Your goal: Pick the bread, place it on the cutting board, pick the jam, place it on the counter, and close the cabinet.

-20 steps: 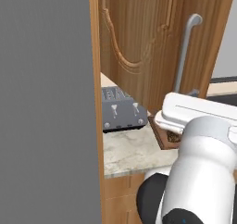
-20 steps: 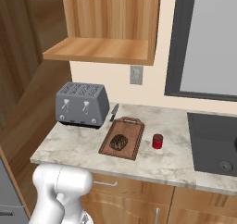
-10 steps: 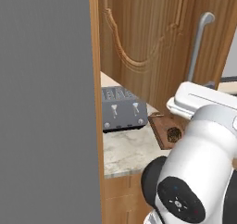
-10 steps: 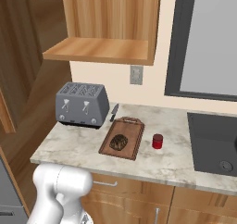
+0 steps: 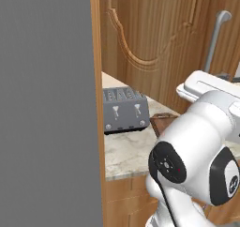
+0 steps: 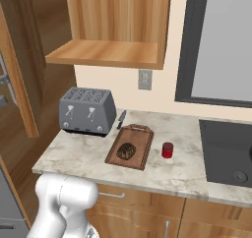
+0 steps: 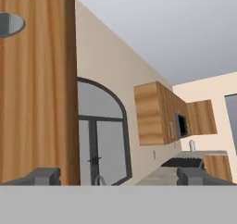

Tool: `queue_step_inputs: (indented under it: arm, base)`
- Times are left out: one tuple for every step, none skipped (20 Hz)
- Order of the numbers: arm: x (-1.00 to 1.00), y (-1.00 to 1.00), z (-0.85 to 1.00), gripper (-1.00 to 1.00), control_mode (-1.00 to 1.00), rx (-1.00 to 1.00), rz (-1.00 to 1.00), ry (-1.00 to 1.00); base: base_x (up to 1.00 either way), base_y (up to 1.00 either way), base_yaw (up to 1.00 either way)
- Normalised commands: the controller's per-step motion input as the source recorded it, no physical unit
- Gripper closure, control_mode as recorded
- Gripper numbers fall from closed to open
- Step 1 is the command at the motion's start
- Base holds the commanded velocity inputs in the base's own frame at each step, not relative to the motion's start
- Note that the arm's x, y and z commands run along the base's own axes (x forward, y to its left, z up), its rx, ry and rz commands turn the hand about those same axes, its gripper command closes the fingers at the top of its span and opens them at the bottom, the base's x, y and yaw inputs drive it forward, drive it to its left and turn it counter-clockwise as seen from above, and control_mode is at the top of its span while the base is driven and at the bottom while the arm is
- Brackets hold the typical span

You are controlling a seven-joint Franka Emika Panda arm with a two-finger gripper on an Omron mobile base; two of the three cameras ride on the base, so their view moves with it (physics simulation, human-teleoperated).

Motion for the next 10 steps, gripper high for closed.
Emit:
queue_step_inputs:
  arm:
    - [0.38, -0.34, -0.01, -1.00, -1.00, 0.00, -0.01, -0.03]
    - [0.40, -0.31, -0.04, -1.00, -1.00, 0.00, 0.00, -0.03]
    - [0.37, -0.34, -0.04, -1.00, -1.00, 0.00, 0.00, -0.03]
    - [0.36, -0.34, -0.04, -1.00, -1.00, 0.00, 0.00, -0.03]
    - [0.34, -0.35, -0.04, -1.00, -1.00, 0.00, 0.00, -0.02]
    - [0.34, -0.34, -0.03, -1.00, -1.00, 0.00, 0.00, -0.02]
    - [0.34, -0.33, -0.03, -1.00, -1.00, 0.00, 0.00, -0.01]
    - [0.34, -0.32, -0.02, -1.00, -1.00, 0.00, 0.00, -0.01]
    - [0.37, -0.31, -0.01, -1.00, -1.00, 0.00, 0.00, -0.01]
    - [0.41, -0.28, -0.01, -1.00, -1.00, 0.00, 0.00, 0.00]
  base:
    - [0.00, 0.00, 0.00]
    - [0.00, 0.00, 0.00]
    - [0.00, 0.00, 0.00]
    - [0.00, 0.00, 0.00]
    - [0.00, 0.00, 0.00]
    - [0.00, 0.00, 0.00]
    - [0.00, 0.00, 0.00]
    - [0.00, 0.00, 0.00]
    - [0.00, 0.00, 0.00]
    - [0.00, 0.00, 0.00]
